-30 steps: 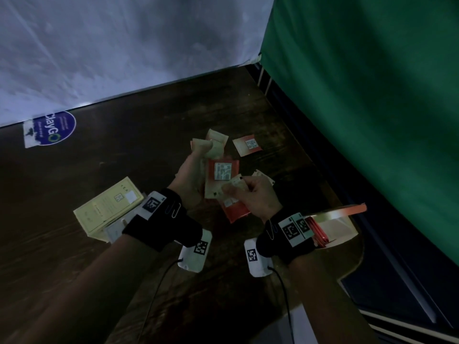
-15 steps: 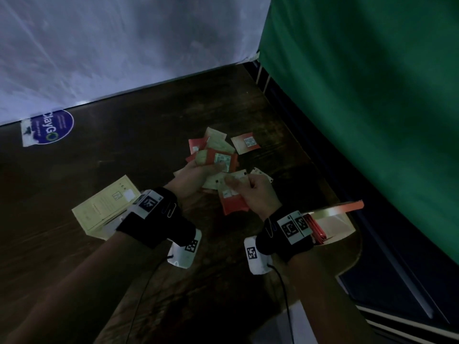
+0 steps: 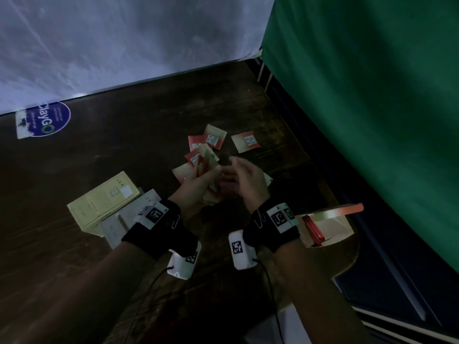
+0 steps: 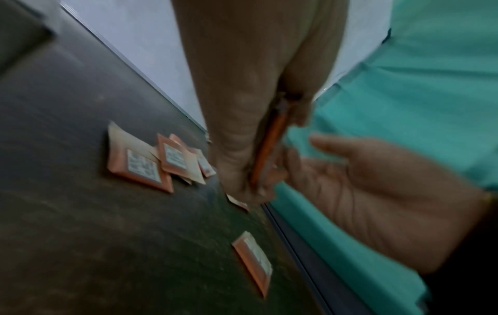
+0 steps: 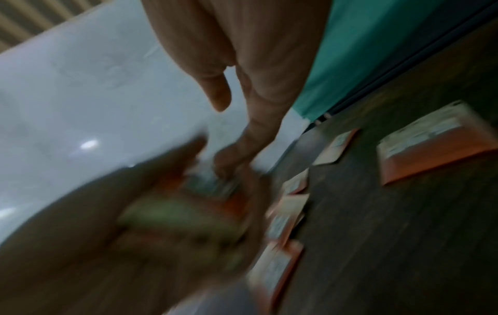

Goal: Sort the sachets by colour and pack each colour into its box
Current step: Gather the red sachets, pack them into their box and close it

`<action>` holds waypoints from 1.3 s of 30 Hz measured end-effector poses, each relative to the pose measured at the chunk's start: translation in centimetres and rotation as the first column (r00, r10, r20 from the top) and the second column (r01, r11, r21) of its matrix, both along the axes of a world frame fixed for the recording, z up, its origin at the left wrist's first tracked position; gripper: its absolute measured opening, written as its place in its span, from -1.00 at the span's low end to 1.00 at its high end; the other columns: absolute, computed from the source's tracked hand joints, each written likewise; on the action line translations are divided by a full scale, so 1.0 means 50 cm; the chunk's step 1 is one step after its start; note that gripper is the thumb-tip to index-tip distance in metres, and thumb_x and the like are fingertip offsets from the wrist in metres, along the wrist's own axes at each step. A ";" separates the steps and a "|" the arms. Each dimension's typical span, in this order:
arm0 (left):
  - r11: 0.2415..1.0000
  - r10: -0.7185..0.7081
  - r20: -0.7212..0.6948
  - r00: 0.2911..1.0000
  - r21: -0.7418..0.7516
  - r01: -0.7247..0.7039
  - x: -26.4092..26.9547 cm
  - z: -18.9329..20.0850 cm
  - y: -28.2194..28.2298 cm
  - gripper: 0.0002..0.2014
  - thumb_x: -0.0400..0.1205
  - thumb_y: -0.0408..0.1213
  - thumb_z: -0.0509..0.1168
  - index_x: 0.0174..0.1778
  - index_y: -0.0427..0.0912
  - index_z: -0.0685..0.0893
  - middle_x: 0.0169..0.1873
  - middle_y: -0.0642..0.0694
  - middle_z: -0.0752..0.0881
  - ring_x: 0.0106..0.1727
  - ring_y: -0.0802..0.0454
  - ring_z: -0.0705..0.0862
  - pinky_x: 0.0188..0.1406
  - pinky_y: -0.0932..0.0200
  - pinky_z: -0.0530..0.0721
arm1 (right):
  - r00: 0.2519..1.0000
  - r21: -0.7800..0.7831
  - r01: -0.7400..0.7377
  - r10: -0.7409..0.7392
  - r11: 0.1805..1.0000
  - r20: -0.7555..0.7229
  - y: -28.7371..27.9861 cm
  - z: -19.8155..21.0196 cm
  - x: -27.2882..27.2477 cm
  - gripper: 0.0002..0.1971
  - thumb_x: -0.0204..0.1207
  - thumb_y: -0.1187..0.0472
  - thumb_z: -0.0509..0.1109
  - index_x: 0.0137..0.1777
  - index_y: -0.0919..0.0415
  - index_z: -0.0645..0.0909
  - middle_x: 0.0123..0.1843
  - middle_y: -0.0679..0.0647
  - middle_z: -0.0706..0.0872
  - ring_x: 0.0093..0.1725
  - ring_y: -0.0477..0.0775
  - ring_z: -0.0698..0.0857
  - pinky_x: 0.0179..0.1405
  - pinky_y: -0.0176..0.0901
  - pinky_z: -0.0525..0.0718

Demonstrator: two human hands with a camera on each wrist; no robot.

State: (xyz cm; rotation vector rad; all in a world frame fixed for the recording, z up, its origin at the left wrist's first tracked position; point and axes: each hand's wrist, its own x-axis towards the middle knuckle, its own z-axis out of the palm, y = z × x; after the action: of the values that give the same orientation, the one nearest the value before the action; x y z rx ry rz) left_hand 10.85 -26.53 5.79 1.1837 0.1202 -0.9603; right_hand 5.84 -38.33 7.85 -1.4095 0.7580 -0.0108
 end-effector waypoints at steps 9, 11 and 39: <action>0.990 0.139 0.034 0.990 0.022 -0.140 0.056 0.012 0.029 -0.37 0.56 -0.59 0.19 0.44 0.14 0.37 0.22 -0.18 0.60 0.02 -0.10 0.69 -0.19 -0.04 0.71 | 0.748 -0.595 -0.577 0.068 0.559 -0.660 -0.148 -0.127 0.054 -0.17 0.18 0.16 0.69 0.46 0.14 0.40 0.48 0.17 0.35 0.51 0.24 0.33 0.41 0.22 0.48; 0.991 0.129 0.029 0.991 0.027 -0.129 0.062 0.008 0.030 -0.30 0.50 -0.68 0.18 0.36 0.19 0.37 0.26 -0.22 0.58 0.13 -0.18 0.65 -0.18 -0.06 0.71 | 0.678 -0.552 -0.650 0.070 0.521 -0.732 -0.155 -0.130 0.070 -0.06 0.10 0.10 0.73 0.47 0.15 0.35 0.50 0.18 0.31 0.54 0.26 0.25 0.42 0.25 0.46; 0.932 0.193 0.129 0.973 0.285 -0.222 0.157 0.050 0.126 -0.55 0.57 -0.51 0.31 0.32 -0.01 0.48 -0.04 -0.23 0.74 -0.21 -0.19 0.78 -0.36 -0.06 0.79 | 0.670 -0.547 -0.741 0.465 0.389 -0.578 -0.033 -0.096 0.272 0.08 0.19 -0.36 0.51 0.66 -0.09 0.06 0.72 0.08 -0.14 0.68 0.29 -0.15 0.59 0.40 0.07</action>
State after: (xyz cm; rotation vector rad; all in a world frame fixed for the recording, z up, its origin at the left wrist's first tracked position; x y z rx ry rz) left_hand 18.68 -20.24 8.31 1.4627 0.3140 -0.7096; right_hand 19.43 -39.98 3.05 -2.5234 0.4313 0.5977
